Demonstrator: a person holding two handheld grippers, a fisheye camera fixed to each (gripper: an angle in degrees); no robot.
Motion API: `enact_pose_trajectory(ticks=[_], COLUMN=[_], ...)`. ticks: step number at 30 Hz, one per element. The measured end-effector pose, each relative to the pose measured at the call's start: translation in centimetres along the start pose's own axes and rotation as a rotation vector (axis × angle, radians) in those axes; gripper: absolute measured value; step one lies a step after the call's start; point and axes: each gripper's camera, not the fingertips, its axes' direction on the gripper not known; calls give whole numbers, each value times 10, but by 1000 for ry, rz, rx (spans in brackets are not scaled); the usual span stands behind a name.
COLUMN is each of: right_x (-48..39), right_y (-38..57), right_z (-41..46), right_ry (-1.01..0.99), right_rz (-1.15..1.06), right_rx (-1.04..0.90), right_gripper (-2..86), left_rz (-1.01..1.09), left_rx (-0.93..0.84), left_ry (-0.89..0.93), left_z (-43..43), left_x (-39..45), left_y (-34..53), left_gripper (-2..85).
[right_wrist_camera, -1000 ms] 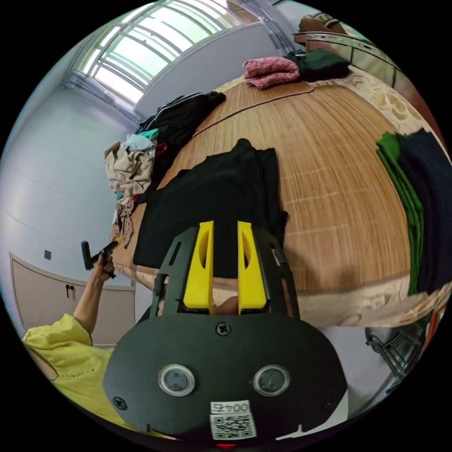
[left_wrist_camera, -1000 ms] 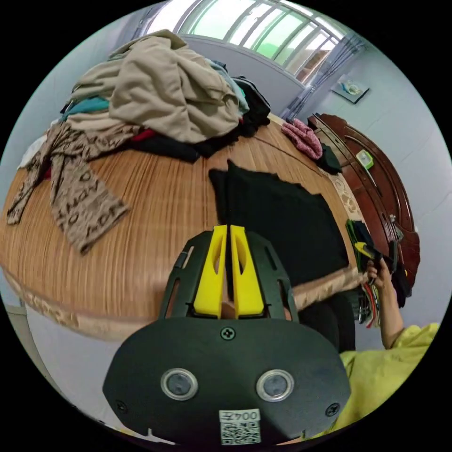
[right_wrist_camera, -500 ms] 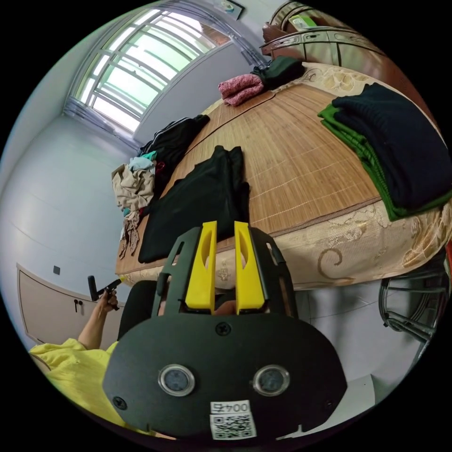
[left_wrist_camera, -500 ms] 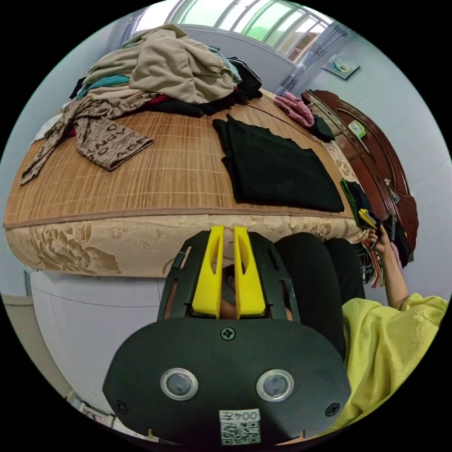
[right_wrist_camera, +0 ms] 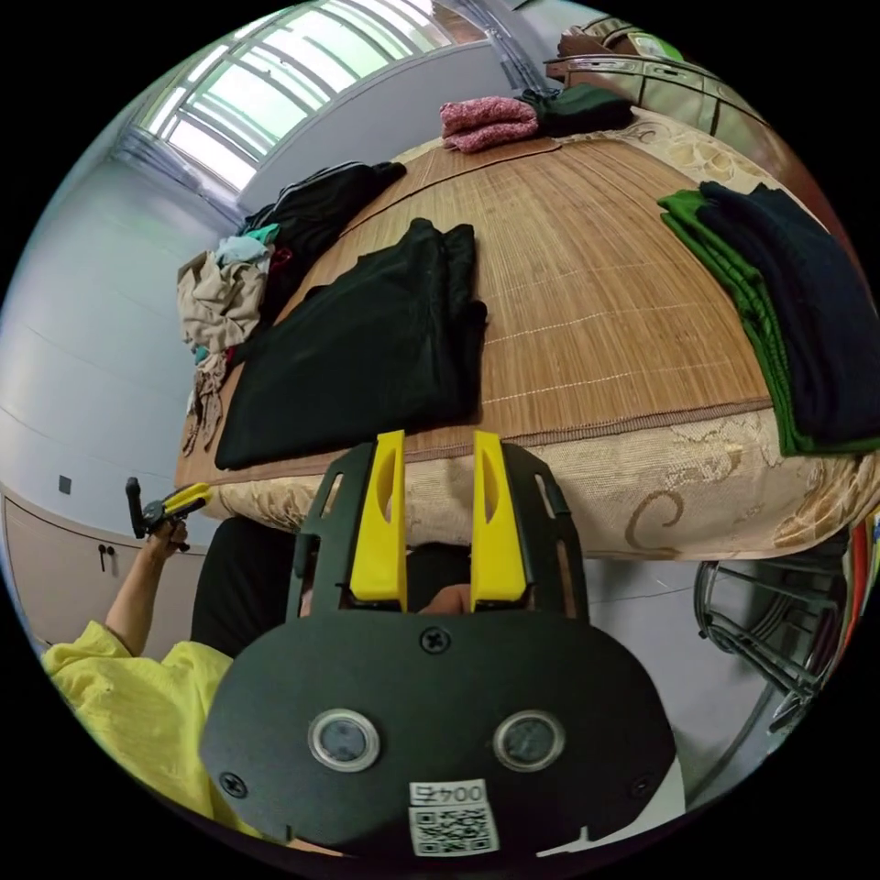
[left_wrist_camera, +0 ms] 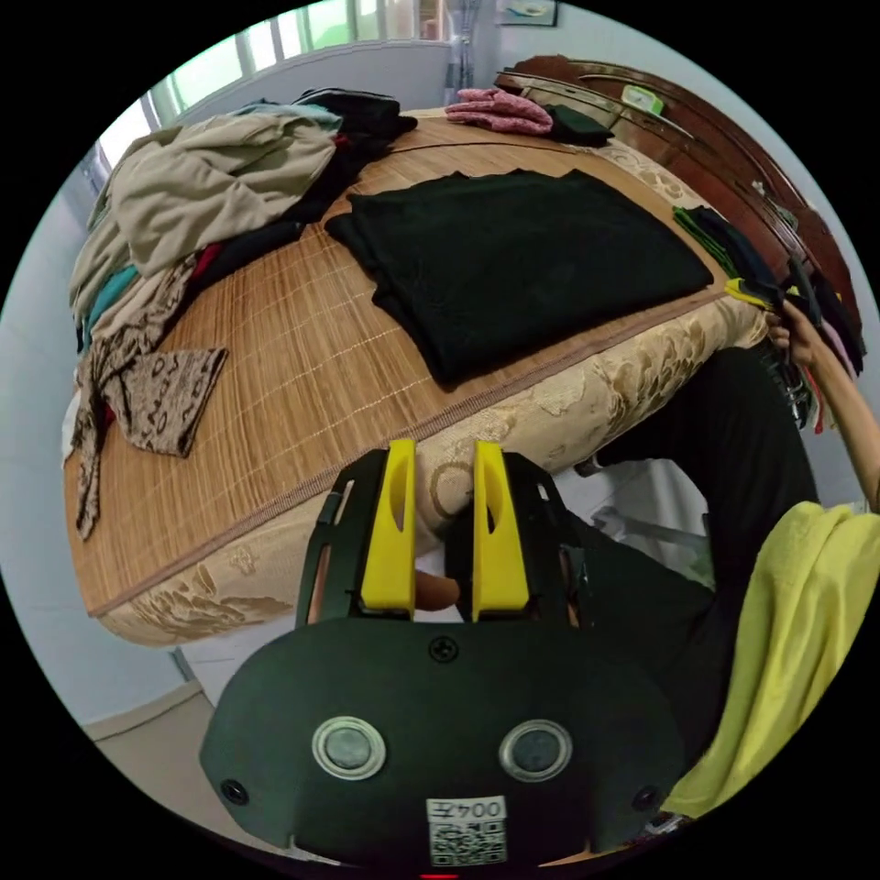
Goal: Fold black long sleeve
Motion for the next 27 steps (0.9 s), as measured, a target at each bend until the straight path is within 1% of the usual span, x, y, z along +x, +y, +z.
enact_pose_trajectory(ticks=[3,6,9,13,16,17,19,22,24,27], right_x=[-7,-14,-26,-44,-55,-57,-67,-79,-83,-89], right_y=[-7,-14,-19,-25,-32,-33,-36,-37,-35,-27], right_z=[7,14,20,33,40,41,45,48,46,37], right_ry=[38,68,123,214,241,241,224,231,227,144], right_rz=[-11,-38,-115,-225,-262,-268,-301,-318,-316,-296], right_rx=[-13,-39,-69,-129,-145,-146,-157,-160,-159,-169], right_gripper=[119,126,131,133,125,121,80,47,43,38], left_rz=[20,34,35,14,16,24,36,48,49,19], left_rx=[47,27,12,49,61,64,70,56,56,98], left_ry=[24,29,27,48,49,38,30,21,52,126], left_z=[6,20,31,34,37,38,40,41,37,27], left_x=[4,5,4,3,8,11,15,19,14,-1], left_y=[-13,-26,-33,-36,-42,-45,-48,-53,-51,-40], left_gripper=[96,97,95,84,68,59,46,35,30,25])
